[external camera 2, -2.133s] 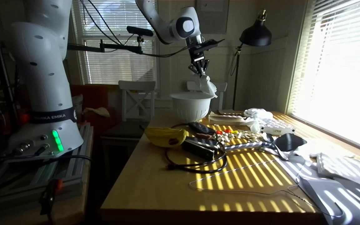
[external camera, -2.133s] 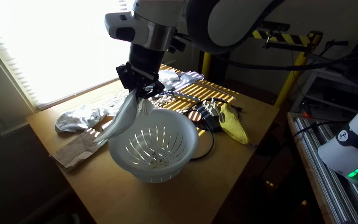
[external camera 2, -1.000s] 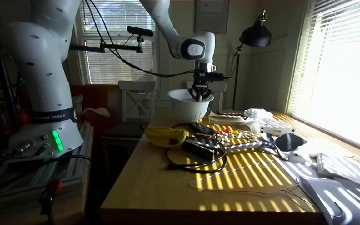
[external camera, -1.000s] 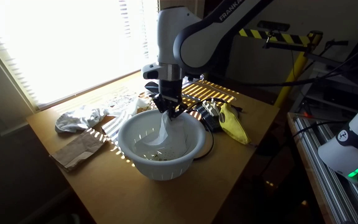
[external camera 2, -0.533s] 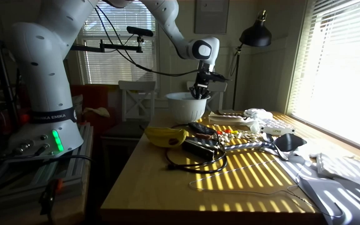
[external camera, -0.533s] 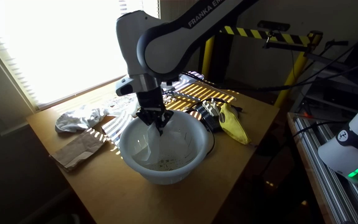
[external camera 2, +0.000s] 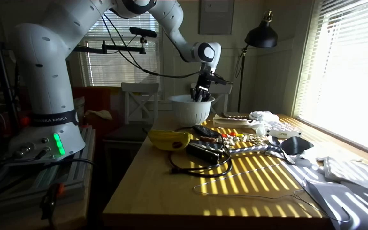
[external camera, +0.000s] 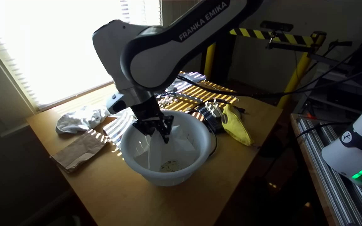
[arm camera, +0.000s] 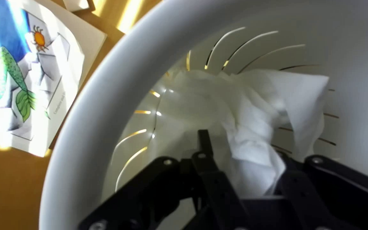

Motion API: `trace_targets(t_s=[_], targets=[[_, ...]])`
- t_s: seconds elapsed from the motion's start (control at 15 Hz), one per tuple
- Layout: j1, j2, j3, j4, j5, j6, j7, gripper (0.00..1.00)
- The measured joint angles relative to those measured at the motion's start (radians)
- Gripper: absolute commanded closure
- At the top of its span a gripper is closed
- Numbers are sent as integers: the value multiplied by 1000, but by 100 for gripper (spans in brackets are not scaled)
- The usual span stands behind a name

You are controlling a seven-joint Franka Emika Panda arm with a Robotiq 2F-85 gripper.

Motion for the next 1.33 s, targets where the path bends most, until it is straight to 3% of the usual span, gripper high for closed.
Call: trace_targets(t_s=[0.33,0.73,1.33], targets=[[6,-39,2,4,-7,92,1,2],[-11,-165,-23,-94,-5,308,144,0],[-174,-286,-123,-306,2,436,405,0]])
